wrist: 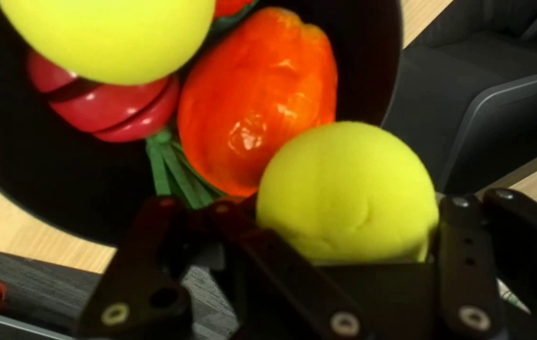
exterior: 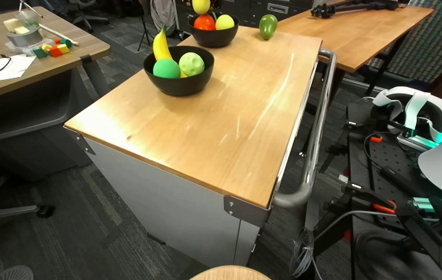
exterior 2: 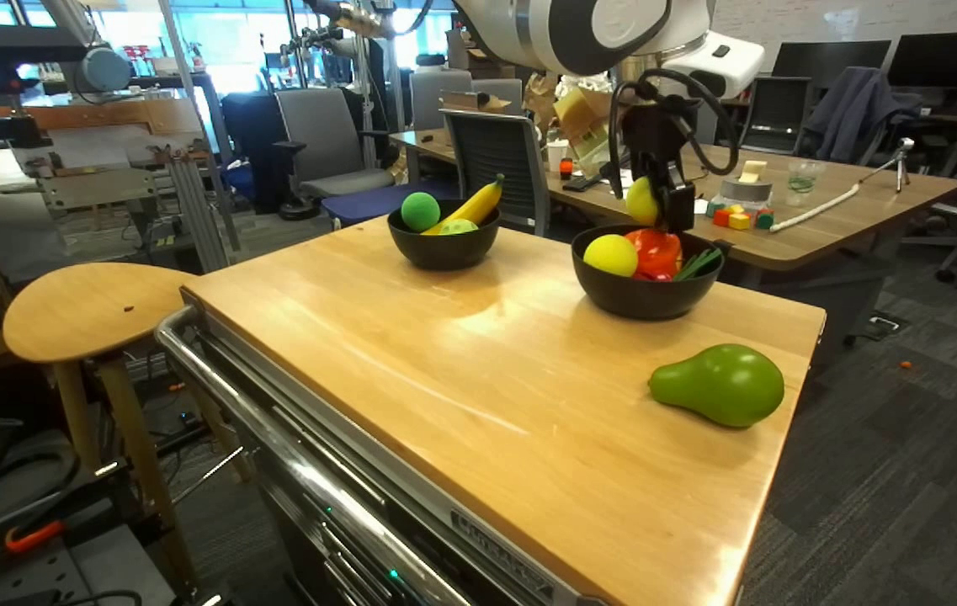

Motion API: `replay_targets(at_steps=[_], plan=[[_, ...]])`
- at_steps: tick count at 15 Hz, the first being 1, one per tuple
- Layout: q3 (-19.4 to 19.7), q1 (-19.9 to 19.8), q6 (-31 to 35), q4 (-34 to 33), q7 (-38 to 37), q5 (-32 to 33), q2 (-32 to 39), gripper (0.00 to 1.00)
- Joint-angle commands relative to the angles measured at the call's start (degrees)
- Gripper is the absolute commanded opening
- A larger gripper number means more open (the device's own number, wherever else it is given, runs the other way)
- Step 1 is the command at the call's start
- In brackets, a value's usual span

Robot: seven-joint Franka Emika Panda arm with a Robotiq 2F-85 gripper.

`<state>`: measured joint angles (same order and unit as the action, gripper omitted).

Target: Pick up the fruit toys from the table and put them in the two black bowls.

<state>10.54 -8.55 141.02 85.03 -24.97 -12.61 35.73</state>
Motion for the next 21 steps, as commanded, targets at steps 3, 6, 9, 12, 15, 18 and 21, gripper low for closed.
replay_targets(at_steps=[3, 6, 9, 12, 15, 18, 21], plan=[[2.9, 0.8, 0.3, -3.4, -2.6, 4.2, 1.8, 0.07], [3.6, 1.0, 0.8, -1.8, -2.6, 6.0, 1.0, 0.07], [3.9, 1.4, 1.8, 0.1, -2.3, 7.6, 0.4, 0.12], [4.1, 1.9, 2.3, 2.4, -2.2, 8.7, -0.4, 0.25], [4.3, 2.4, 3.4, 5.1, -2.2, 9.4, -1.6, 0.56], [4.6, 2.9, 4.7, 8.2, -2.6, 9.5, -3.6, 0.82], [5.5, 4.0, 6.9, 13.1, -3.4, 9.9, -8.1, 1.0]])
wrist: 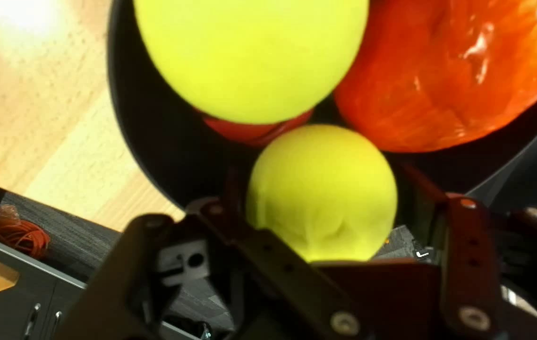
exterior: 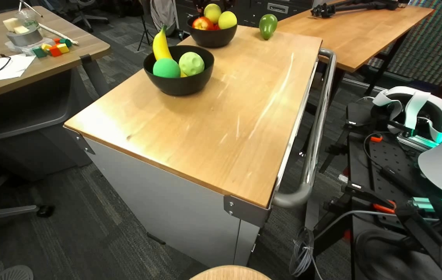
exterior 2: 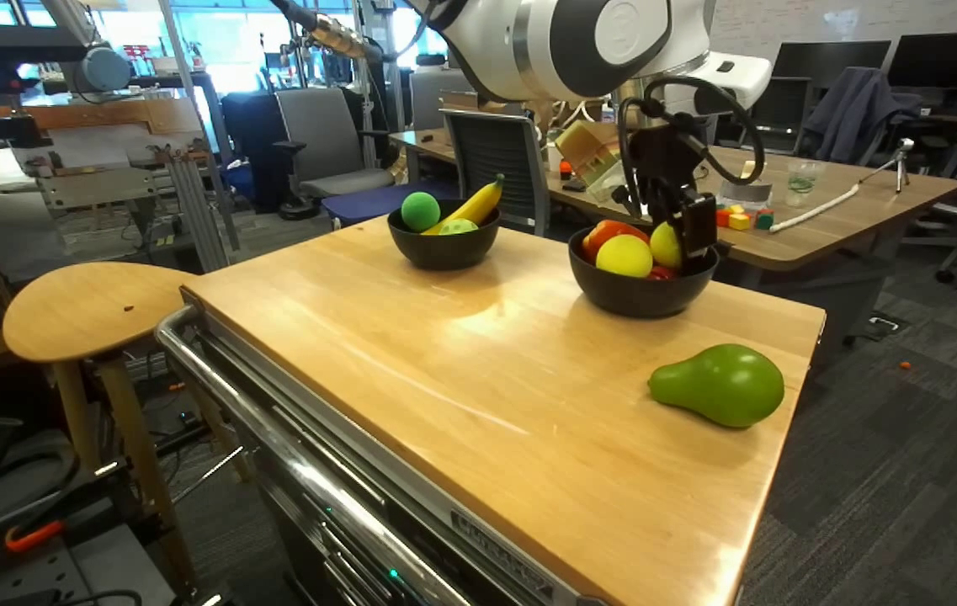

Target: Pick up the fruit toys from the table and put them in the two black bowls.

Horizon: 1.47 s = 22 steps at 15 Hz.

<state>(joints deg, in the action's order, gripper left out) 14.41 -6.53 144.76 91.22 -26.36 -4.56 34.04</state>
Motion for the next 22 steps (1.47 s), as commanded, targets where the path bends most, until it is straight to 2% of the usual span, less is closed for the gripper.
replay_targets(at_steps=[1, 4, 7, 10, 12, 13, 14, 16, 18, 19, 20, 22], plan=[[2.2, 2.5, 4.3, 9.1, -2.5, 2.2, -8.5, 1.0], [3.7, 3.8, 8.4, 16.1, -4.1, 3.6, -16.1, 1.0], [4.7, 3.6, 7.8, 23.0, -5.1, 5.4, -24.7, 1.0], [4.3, 0.5, 3.7, 29.2, -4.3, 4.5, -33.2, 1.0], [3.8, -2.5, -3.1, 30.6, -2.3, 2.3, -36.6, 1.0], [3.9, -3.8, -6.5, 30.1, -3.0, 1.4, -36.9, 1.0], [2.6, -3.7, -2.6, 27.9, -3.4, 2.9, -33.1, 1.0], [2.8, -5.4, -5.9, 28.9, -3.3, 2.5, -35.4, 1.0], [2.7, -5.6, -6.3, 29.3, -3.3, 2.3, -35.8, 1.0], [2.4, -5.6, 0.5, 29.6, -6.2, 1.6, -33.9, 1.0], [2.3, -5.8, 3.8, 29.5, -7.8, 1.3, -32.5, 1.0], [2.7, -6.2, 5.8, 28.6, -11.1, 2.2, -29.1, 1.0]])
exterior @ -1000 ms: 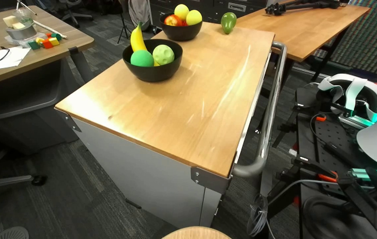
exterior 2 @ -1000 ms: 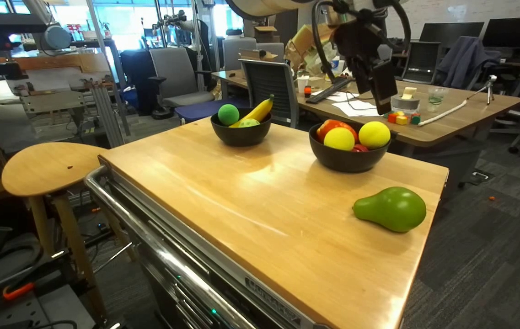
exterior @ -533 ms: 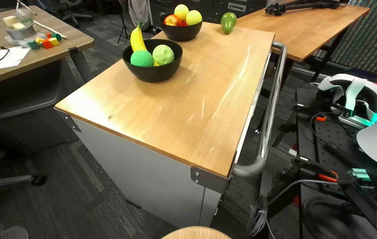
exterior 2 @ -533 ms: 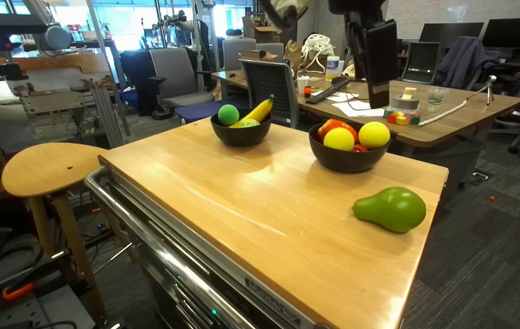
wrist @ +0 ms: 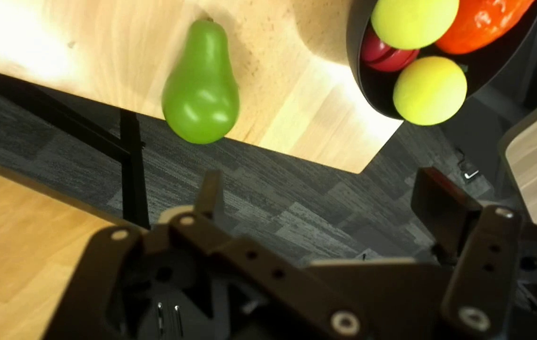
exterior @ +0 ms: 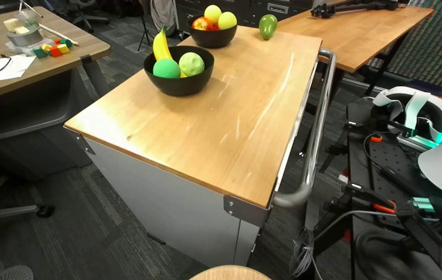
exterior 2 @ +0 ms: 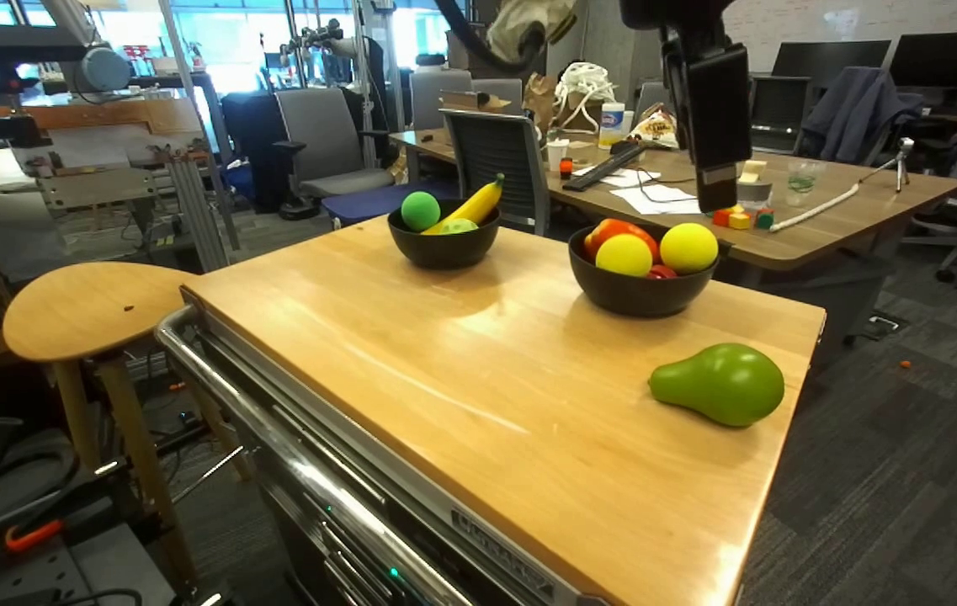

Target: Pick up the fruit toys from the table and put them in the two black bowls.

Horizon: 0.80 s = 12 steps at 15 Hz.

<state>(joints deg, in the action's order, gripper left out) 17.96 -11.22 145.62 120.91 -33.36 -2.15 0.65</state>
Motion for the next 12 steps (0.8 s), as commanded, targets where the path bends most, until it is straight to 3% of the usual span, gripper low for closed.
replay_targets(at_steps=[1, 12], plan=[[-0.5, -1.7, 5.3, -1.7, -5.2, -0.1, 6.1, 1.0], [3.0, -2.2, 1.8, -7.2, -5.5, 0.9, 17.8, 1.0]])
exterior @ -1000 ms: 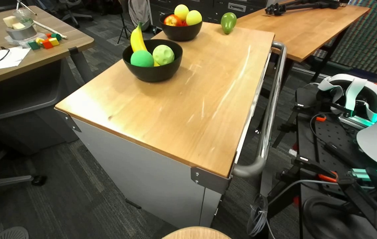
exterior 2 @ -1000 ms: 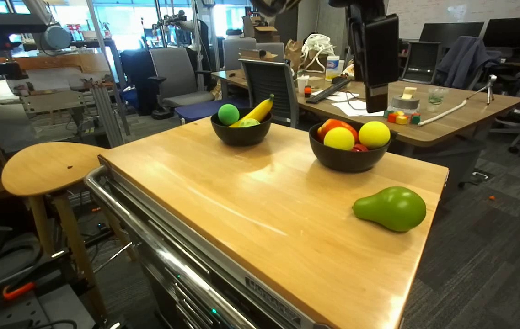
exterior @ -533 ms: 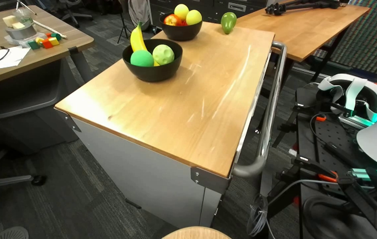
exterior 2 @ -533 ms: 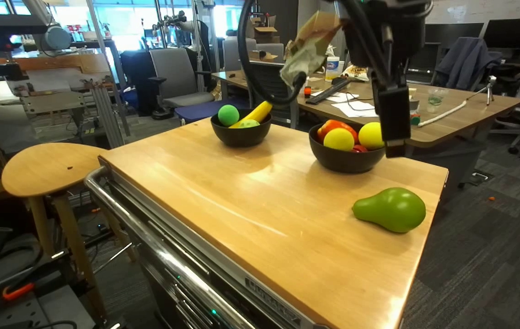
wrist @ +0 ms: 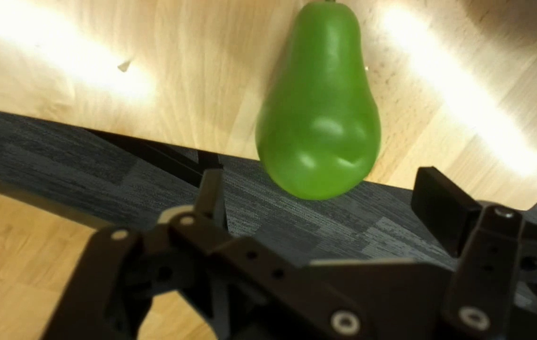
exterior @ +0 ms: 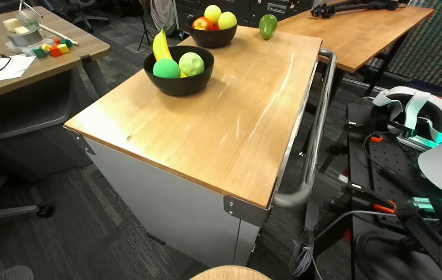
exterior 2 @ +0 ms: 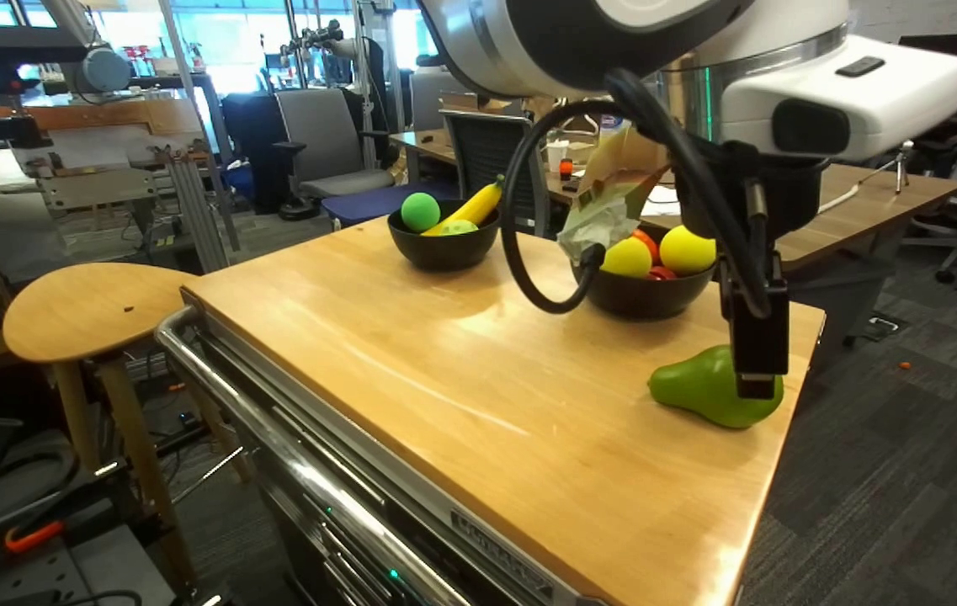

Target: Pick up the fruit toys from the table and put them in the two black bowls.

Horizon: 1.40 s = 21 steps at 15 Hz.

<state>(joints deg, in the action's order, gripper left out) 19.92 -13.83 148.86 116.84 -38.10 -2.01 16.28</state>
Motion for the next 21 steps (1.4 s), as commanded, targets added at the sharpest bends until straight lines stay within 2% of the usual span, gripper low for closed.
replay_targets(at_steps=[1, 2, 3, 5, 8, 11, 13, 15, 21], plan=[[1.0, 0.3, -1.4, -3.6, -0.4, 0.5, 2.8, 1.0], [0.5, 0.0, -1.7, -4.1, 0.9, -0.2, 3.6, 0.96], [0.2, -0.2, -2.0, -4.7, 1.2, -0.8, 4.6, 0.75], [0.4, 0.0, -2.6, -5.6, 1.2, -0.2, 6.3, 0.71], [0.7, 0.1, -2.5, -6.3, 1.8, 0.2, 7.5, 0.47], [0.5, 0.1, -3.4, -6.0, 3.2, 0.1, 6.6, 0.47], [-0.4, -0.1, -5.1, -4.1, 6.7, -0.2, 3.5, 0.47], [-2.2, 0.0, -4.2, 1.4, 13.4, -1.5, -4.0, 0.47], [-7.3, 2.1, -3.1, 8.4, 22.0, -8.0, -19.5, 0.47]])
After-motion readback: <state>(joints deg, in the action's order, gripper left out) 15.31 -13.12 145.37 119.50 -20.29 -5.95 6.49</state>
